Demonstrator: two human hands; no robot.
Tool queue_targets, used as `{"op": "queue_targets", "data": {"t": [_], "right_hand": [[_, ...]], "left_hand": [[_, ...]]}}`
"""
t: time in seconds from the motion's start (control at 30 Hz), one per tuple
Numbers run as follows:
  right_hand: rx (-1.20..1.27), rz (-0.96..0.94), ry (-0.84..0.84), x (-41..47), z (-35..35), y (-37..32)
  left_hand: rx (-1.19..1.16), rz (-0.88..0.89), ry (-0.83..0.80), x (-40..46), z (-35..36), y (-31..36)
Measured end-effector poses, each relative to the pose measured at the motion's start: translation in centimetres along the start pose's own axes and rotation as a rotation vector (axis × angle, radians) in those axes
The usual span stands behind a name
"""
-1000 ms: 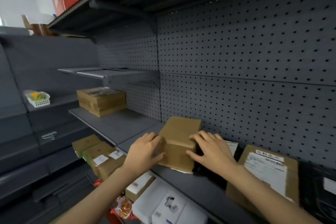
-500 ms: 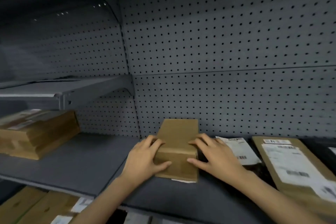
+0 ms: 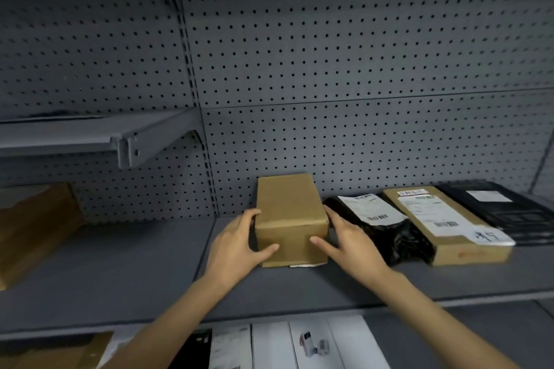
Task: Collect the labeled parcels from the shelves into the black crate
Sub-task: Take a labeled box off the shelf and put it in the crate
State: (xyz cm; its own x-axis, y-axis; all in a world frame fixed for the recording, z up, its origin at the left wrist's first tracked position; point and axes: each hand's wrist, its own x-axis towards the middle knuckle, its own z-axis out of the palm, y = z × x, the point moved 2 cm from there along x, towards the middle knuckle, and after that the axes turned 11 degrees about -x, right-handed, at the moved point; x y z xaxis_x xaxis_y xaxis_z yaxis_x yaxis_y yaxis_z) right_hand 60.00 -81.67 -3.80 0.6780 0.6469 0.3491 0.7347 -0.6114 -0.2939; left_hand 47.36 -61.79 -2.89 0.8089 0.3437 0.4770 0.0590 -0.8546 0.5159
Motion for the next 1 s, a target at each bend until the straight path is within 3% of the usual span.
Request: {"op": "queue_targets", "data": {"t": [0.13, 0.3, 0.43, 0.53, 0.7, 0.87, 1.0], "right_hand": [[0.029, -0.002, 0.169, -1.0, -2.4, -1.2], [-0.149, -0.116, 0.362, -0.8, -6.1, -2.7], [-0.298, -0.219, 0.292, -0.8, -5.1, -3.4], [-0.28, -0.21, 0.32, -1.2, -4.7, -3.3], [-0.208, -0.088, 0.347, -2.3, -5.2, -1.7], [-0.192, -0.031, 0.31, -3.8, -3.4, -0.5], [-0.169, -0.039, 0.261, -4.1, -2.0, -1.2]], "left_hand": [[-0.065, 0.002, 0.001, -0.7, 0.5, 0.2], [-0.01, 0.01, -0.091, -1.4, 1.3, 1.6], [0.13, 0.147, 0.019, -1.0, 0.1, 2.1], [0.012, 0.244, 0.095, 0.4, -2.1, 3.5], [0.147, 0.49, 0.029, 2.6, -2.2, 6.6], [0.223, 0.446, -0.026, 2.5, -1.2, 5.9], [0.121, 0.294, 0.014, 1.8, -3.1, 3.0]]}}
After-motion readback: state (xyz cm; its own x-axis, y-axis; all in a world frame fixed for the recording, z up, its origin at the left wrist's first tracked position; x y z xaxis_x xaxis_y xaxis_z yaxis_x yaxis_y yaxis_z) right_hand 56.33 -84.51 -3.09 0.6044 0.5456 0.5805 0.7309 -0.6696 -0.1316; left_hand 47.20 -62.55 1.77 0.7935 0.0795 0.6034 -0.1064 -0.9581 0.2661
